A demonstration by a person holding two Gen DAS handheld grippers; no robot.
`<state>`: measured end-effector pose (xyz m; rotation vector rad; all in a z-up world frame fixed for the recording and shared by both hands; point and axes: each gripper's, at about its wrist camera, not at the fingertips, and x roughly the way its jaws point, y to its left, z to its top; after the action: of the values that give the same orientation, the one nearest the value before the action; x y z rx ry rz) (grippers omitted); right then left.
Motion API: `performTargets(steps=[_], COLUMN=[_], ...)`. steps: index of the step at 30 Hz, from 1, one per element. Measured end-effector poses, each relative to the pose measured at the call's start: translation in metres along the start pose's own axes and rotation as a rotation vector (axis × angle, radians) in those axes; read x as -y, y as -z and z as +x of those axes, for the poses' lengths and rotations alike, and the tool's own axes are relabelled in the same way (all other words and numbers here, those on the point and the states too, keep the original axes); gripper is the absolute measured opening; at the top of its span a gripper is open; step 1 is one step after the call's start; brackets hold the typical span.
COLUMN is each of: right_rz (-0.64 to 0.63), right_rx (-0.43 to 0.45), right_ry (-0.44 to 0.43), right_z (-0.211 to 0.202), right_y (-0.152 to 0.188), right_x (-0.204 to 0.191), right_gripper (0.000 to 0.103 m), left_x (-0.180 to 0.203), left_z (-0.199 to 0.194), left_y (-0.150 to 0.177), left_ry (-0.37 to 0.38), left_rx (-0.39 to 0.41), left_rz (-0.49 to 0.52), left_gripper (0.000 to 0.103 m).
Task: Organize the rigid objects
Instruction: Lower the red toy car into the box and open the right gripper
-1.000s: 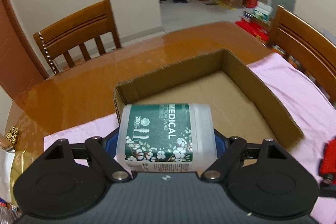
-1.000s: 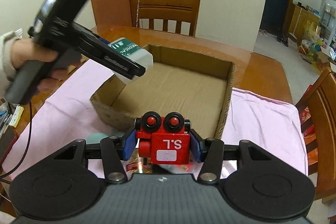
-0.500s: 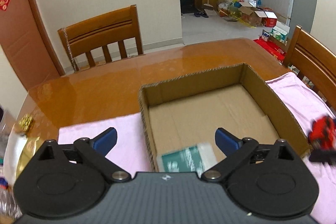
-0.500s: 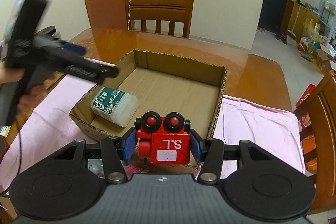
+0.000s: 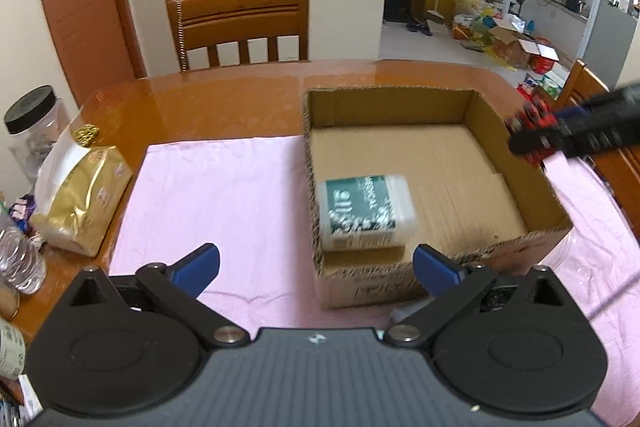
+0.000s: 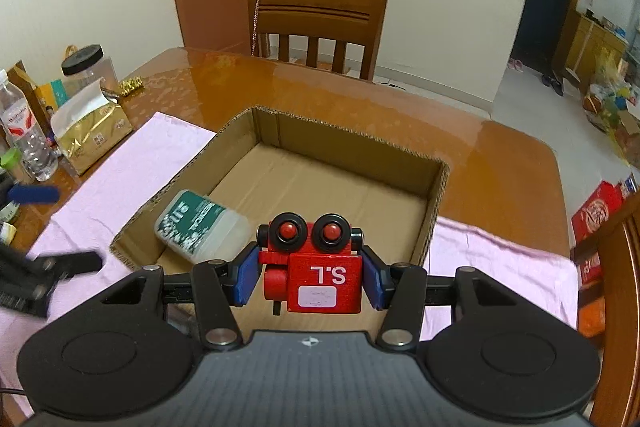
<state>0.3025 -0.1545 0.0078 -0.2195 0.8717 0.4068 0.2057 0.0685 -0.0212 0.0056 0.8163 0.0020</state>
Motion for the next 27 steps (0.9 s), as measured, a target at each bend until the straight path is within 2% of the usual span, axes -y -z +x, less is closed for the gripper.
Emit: performTargets(steps=[7,8,9,11,17,27], right_rz=[-0.051,-0.057,-0.060,-0.065,-0.032,0.037], right_rx=[0.003,0.008,0.021,0.062,0.060,0.049], right_ry=[0.039,0.048,0.066,0.084,0.062,0.115], right_z=[0.036,0.040,0.041,0.037,0.023,-0.008], right_y=[-0.031,-0.034,-0.036,-0.037,-0.030,0.012], right_x=[0.007,0.008,0.008,0.007,0.006,-0.002], right_gripper=[0.060,0.073,0.092,0.103,0.103,0.103], left_x=[-0.005,-0.006,-0.008,-0.011,-0.015,-0.014], left_z=[-0.006,-0.006,-0.006,-0.006,-0.004,-0.003], left_y=[0.017,0.018,0.020,0.023,0.029,0.038], left_ry=[-0.066,-0.074,-0.077,-0.084,-0.099,-0.071], left_rx=[-0.001,-0.005,-0.008,-0.011,-0.015,-0.031], left_rz=[-0.018,-0.022,-0.026,-0.039,-0.041,-0.032], left_gripper=[0.102,0.102,0.102,0.102,0.102,0.102])
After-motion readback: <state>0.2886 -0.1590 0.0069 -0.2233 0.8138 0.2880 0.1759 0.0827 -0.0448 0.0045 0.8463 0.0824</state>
